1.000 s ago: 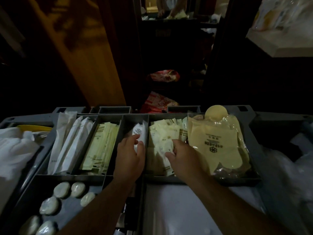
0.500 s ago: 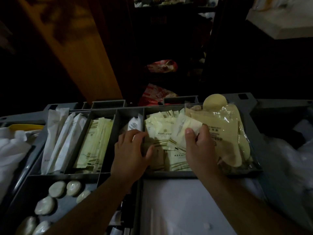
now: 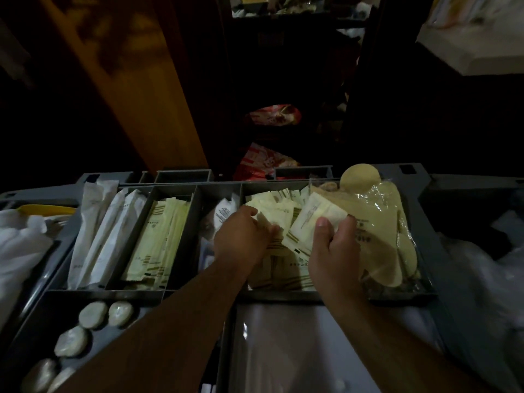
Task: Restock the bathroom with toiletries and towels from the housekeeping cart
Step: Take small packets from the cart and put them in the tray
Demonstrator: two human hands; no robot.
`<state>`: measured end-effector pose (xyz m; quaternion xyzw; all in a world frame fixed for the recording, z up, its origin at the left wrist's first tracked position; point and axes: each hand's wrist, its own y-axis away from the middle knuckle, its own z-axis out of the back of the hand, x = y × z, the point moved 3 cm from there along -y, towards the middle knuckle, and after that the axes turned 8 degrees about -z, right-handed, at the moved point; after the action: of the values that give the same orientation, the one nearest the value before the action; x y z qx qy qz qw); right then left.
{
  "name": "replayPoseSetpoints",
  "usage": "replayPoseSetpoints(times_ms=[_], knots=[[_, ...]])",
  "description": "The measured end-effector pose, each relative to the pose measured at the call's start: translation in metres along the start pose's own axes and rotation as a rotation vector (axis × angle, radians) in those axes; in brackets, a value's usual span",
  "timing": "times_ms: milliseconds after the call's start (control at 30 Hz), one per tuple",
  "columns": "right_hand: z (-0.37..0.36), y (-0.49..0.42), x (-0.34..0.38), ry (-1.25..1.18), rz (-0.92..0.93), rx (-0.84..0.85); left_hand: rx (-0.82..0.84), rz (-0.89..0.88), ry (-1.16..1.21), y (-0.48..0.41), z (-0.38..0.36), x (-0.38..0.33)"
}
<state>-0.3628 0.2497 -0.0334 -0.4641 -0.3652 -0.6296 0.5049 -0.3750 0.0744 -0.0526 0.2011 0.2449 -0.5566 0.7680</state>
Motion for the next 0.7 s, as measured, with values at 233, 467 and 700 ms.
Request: replayPoseSetpoints(times_ms=[233,467,700], knots=[[0.001,-0.002,-0.001,-0.023,-0.021,0.009,-0.012,0.074,0.014,-0.004,-0.002,-0.001],[-0.002,-0.003,-0.003,0.039,-0.014,0.046,-0.075,0.009,0.148,0.005,0.005,0.005],[-0.004,-0.007,-0.013,0.061,-0.051,0.034,-0.467,0.033,0.291,0.013,0.013,0.018]])
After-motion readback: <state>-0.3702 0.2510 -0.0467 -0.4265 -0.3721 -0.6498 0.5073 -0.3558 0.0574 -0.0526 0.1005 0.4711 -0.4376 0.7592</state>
